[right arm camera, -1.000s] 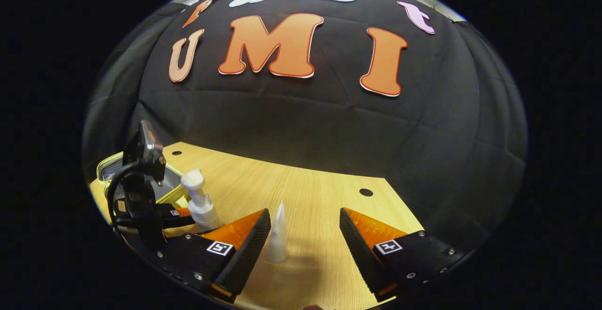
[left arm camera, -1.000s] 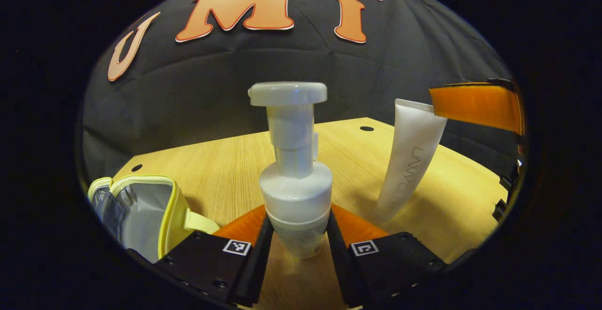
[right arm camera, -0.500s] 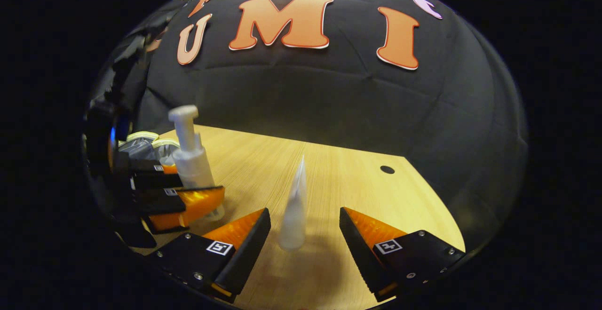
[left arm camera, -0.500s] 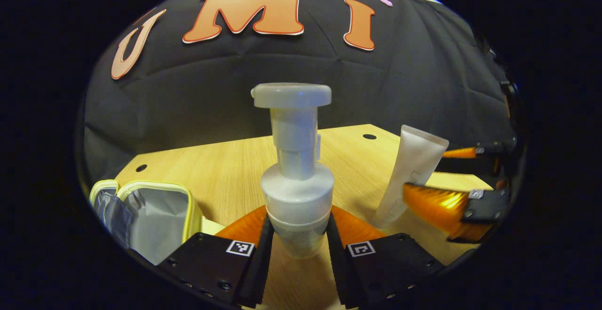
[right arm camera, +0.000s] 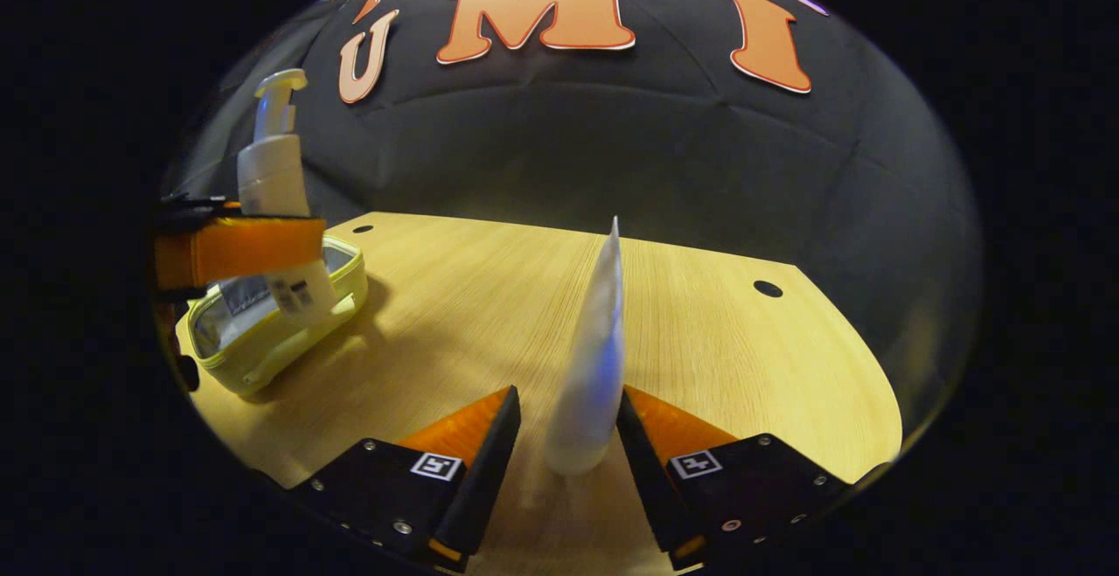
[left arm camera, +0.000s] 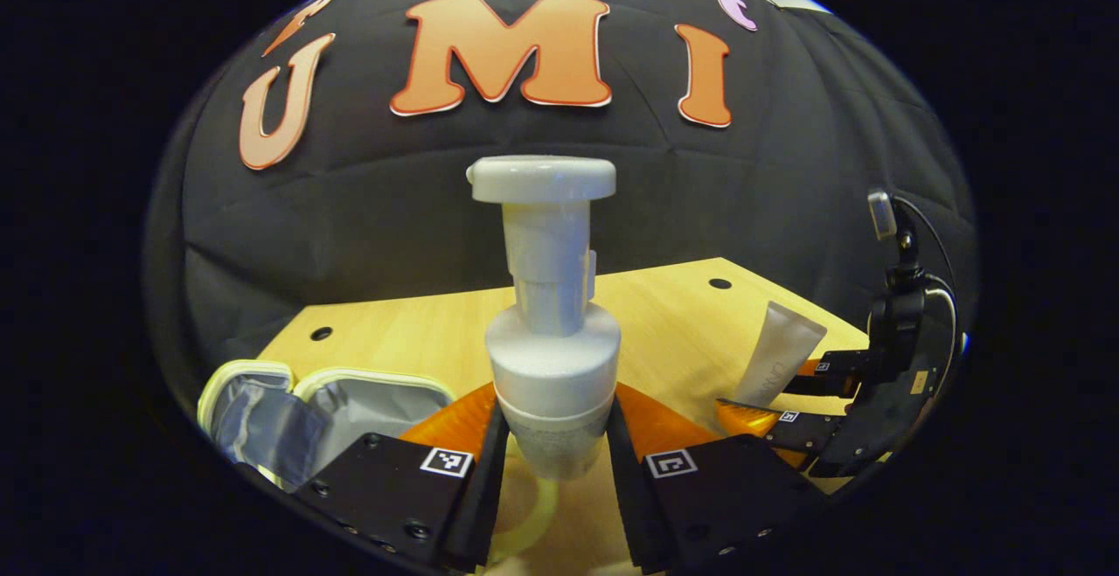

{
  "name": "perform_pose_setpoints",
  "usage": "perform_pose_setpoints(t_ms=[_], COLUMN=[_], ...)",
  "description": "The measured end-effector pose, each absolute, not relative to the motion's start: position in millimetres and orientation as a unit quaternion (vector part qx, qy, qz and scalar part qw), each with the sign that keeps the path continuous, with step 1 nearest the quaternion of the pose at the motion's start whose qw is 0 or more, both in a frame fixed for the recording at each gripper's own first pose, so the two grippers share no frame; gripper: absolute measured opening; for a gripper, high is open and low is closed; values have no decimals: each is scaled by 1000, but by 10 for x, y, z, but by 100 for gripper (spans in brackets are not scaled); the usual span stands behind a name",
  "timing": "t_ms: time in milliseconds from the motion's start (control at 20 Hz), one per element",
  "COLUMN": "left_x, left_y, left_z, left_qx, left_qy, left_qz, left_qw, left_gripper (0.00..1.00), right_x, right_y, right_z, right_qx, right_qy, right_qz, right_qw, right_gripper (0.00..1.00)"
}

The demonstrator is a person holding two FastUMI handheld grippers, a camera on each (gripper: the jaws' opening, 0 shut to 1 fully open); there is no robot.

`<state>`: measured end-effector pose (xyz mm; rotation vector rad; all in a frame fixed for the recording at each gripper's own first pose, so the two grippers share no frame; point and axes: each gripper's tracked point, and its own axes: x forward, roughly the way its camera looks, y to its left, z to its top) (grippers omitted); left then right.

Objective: First open the suitcase, pack the skin care products into it, and then close the suitcase.

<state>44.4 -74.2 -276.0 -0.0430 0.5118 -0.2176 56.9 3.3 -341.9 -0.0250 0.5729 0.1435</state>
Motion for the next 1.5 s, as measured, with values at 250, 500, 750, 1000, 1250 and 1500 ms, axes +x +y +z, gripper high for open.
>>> perform_pose_setpoints(t_ms=[250, 500, 750, 1000, 1250, 1500], left_x=[354, 316, 275, 124, 16, -108], left_y=[-236, 220, 608, 941, 1200, 1322], left_z=[-2675, -2652, -2671, -2795, -2964, -3248], left_qx=[-11, -11, -11, -23, -25, -25], left_qy=[262, 275, 298, 338, 381, 435], left_qz=[-73, -45, -36, -36, -55, -88], left_qw=[962, 960, 954, 940, 923, 896], left_gripper=[57, 57, 57, 58, 57, 58], right_x=[603, 572, 613, 622, 560, 456], right_y=[-17, 79, 295, 576, 924, 1326], right_z=[-3437, -3253, -2769, -2379, -2078, -1927], right_qx=[-10, -8, -6, -7, 3, 19], right_qy=[293, 297, 276, 265, 257, 261], right_qz=[58, 61, 81, 96, 112, 127], right_qw=[954, 953, 958, 959, 960, 957], right_gripper=[49, 42, 41, 41, 41, 41])
